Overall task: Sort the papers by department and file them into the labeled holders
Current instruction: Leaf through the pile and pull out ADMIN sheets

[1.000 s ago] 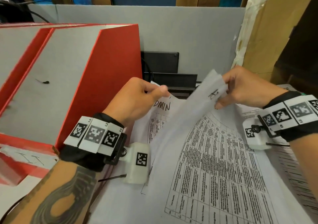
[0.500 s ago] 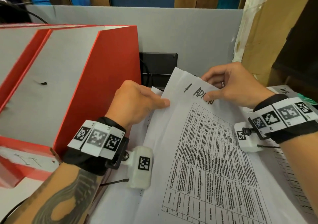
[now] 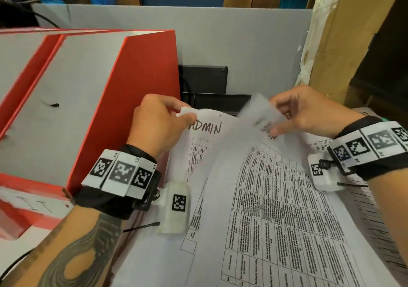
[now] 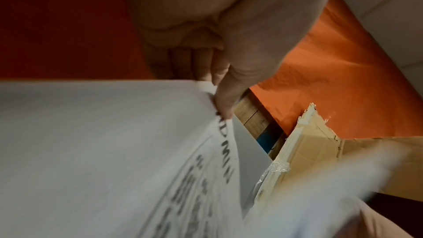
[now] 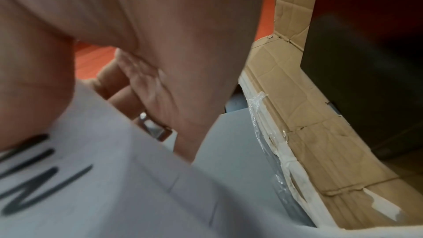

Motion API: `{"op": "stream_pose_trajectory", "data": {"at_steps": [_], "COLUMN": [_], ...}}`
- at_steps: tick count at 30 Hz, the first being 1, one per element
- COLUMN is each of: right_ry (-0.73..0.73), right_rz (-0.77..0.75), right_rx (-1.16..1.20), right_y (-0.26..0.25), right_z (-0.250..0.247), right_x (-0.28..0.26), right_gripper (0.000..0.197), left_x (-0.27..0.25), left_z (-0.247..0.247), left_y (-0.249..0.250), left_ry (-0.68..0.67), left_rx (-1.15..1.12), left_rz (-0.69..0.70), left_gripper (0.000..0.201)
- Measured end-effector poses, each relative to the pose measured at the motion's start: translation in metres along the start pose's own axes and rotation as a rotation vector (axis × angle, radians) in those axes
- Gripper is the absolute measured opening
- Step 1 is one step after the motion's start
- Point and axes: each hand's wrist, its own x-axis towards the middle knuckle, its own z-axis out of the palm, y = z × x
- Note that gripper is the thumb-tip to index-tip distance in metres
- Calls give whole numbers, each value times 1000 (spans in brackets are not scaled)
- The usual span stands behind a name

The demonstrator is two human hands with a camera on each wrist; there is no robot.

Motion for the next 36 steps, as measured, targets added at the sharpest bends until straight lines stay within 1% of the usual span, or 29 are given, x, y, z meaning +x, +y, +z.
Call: {"op": "stream_pose_trajectory", "data": {"at_steps": [1, 3, 5, 8, 11, 14, 17, 18, 21, 23, 25, 26, 28, 30, 33, 36], "right_ry": [6, 31, 58, 86, 80, 54, 36, 41, 116, 185, 205, 191, 138, 119, 163, 193], "right_rz": [6, 14, 12, -2, -18, -19, -58, -69, -132, -207, -257, -255, -203, -160, -149, -152], "right_rx": [-15, -78, -159, -214, -218, -240, -213, -212, -197, -186, -213, -226, -237, -255, -280, -294], "right_y": [-3, -10, -17, -26, -32, -36, -37, -38, -37, -37, -38, -39, -41, -40, -39, -40], "right_z": [4, 12, 19, 27, 34, 41, 45, 45, 48, 48, 50, 51, 55, 59, 59, 57], "right_x": [1, 4, 7, 9, 11, 12, 12, 12, 12, 14, 14, 15, 16, 17, 18, 17], "right_gripper": [28, 24, 18, 19, 18, 18, 31, 30, 16, 14, 16, 17, 17, 17, 16, 15], "left_x": [-1, -3, -6, -11, -16, -20, -21, -21, -21, -21, -21, -21, -20, -21, -22, -22], "left_z": [0, 0, -1, -2, -2, -2, -5, -6, -7, -6, -6, -6, -6, -7, -6, -5], "left_y": [1, 2, 6, 14, 19, 22, 25, 25, 24, 24, 24, 24, 23, 24, 27, 25], "left_ry": [24, 41, 47, 62, -17, -114, -160, -167, -185, -179, -150, -130, -106, -116, -156, -167], "left_rx": [-7, 4, -5, -66, -177, -222, -241, -250, -269, -277, -297, -312, -355, -401, -435, -426], "left_rz": [12, 44, 78, 117, 137, 119, 94, 81, 38, 23, -5, -21, -34, -33, -23, -32], "left_gripper": [11, 17, 18, 18, 13, 7, 11, 12, 14, 14, 16, 18, 20, 19, 17, 17]}}
